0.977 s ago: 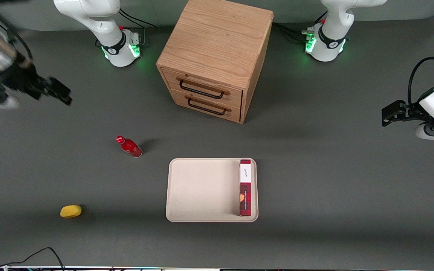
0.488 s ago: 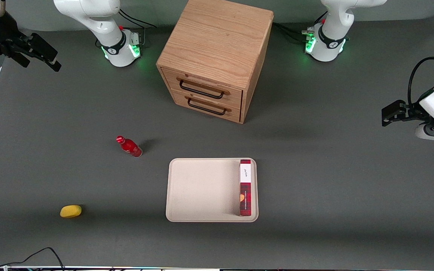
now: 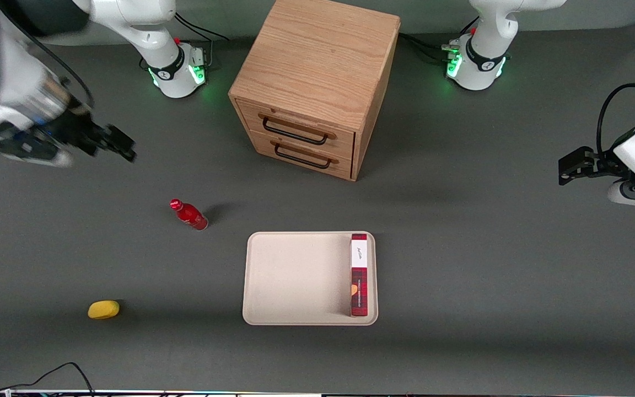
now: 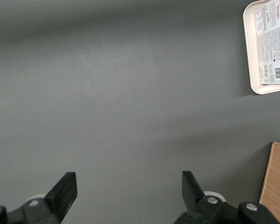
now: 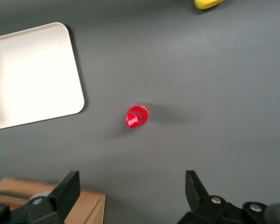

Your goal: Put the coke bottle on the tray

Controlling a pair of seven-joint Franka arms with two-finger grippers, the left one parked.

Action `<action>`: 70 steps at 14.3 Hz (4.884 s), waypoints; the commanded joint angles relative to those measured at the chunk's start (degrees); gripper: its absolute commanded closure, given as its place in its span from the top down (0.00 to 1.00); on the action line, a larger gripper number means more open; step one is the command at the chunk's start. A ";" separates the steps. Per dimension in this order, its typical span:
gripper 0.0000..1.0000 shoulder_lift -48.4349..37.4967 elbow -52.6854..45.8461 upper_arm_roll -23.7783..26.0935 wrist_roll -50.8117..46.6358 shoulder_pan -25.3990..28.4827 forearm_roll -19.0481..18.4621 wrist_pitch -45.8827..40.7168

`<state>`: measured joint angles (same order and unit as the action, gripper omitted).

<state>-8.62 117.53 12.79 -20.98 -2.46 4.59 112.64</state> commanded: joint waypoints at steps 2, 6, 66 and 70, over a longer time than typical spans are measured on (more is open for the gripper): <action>1.00 5.96 8.32 0.65 -1.07 0.35 0.68 14.52; 1.00 10.72 11.30 0.66 -1.34 0.35 -1.08 22.43; 1.00 55.59 -65.85 24.63 -40.23 6.07 -35.53 -17.58; 1.00 42.92 -65.77 27.64 -28.79 2.73 -35.01 -32.62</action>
<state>41.40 49.11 39.79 -54.96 1.87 -29.85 85.70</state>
